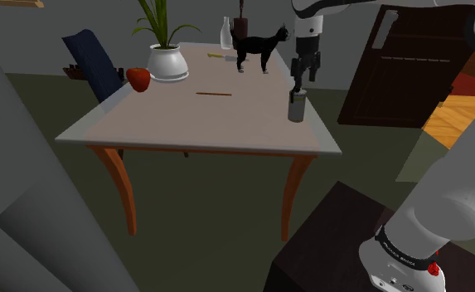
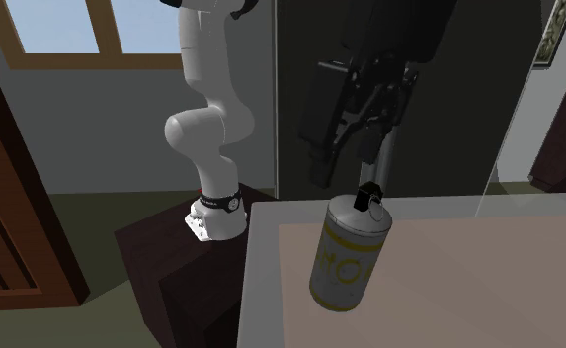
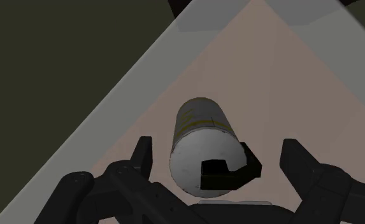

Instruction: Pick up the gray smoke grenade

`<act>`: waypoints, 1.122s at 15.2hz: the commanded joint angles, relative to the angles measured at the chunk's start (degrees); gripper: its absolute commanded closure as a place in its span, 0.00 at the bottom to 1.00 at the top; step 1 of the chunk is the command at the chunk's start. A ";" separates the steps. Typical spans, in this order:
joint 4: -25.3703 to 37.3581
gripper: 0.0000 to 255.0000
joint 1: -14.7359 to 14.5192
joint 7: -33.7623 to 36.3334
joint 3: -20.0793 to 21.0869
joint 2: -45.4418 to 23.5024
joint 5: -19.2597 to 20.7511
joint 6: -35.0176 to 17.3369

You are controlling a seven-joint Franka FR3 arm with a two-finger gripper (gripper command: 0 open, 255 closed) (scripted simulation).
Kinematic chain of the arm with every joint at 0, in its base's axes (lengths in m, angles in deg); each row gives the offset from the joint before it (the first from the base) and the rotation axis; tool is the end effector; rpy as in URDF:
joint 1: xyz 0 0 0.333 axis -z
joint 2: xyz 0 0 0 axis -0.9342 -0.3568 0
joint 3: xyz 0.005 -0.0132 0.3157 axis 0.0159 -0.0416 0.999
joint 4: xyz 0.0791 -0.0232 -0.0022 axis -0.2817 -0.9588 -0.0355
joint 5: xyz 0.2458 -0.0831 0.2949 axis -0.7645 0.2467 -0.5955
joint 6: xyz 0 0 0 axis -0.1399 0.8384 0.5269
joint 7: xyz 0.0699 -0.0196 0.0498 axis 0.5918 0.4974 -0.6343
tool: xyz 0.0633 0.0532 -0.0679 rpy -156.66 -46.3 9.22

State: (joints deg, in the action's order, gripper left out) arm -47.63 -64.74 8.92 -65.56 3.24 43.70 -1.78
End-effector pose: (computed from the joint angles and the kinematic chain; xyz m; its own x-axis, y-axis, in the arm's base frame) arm 0.5124 -0.1693 0.5525 0.9805 -0.0640 -0.1860 -0.0563 -0.9973 0.0461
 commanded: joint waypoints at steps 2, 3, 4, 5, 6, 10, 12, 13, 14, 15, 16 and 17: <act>-0.64 0.00 0.15 -0.14 -0.15 -1.00 -0.10 -1.54; -1.42 0.00 0.15 -0.08 -0.16 -1.00 -0.09 -2.31; -2.19 0.00 0.16 -0.01 -0.16 -0.99 -0.09 -3.08; -2.96 0.00 0.16 0.04 -0.16 -0.99 -0.08 -3.84; -4.13 0.00 0.17 0.13 -0.17 -1.03 -0.08 -5.05; -4.08 1.00 0.19 0.10 -0.19 -1.14 -0.10 -5.11; -4.09 1.00 0.19 0.10 -0.19 -1.12 -0.10 -5.10; -4.08 1.00 0.19 0.10 -0.19 -1.13 -0.10 -5.10; -4.09 1.00 0.19 0.09 -0.20 -1.13 -0.10 -5.11; -4.08 1.00 0.20 0.08 -0.20 -1.13 -0.10 -5.10; -4.07 1.00 0.20 0.08 -0.20 -1.14 -0.10 -5.10; -4.09 1.00 0.19 0.09 -0.20 -1.13 -0.10 -5.11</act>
State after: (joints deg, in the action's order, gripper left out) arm -51.68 -64.55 9.01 -65.76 2.15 43.60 -6.89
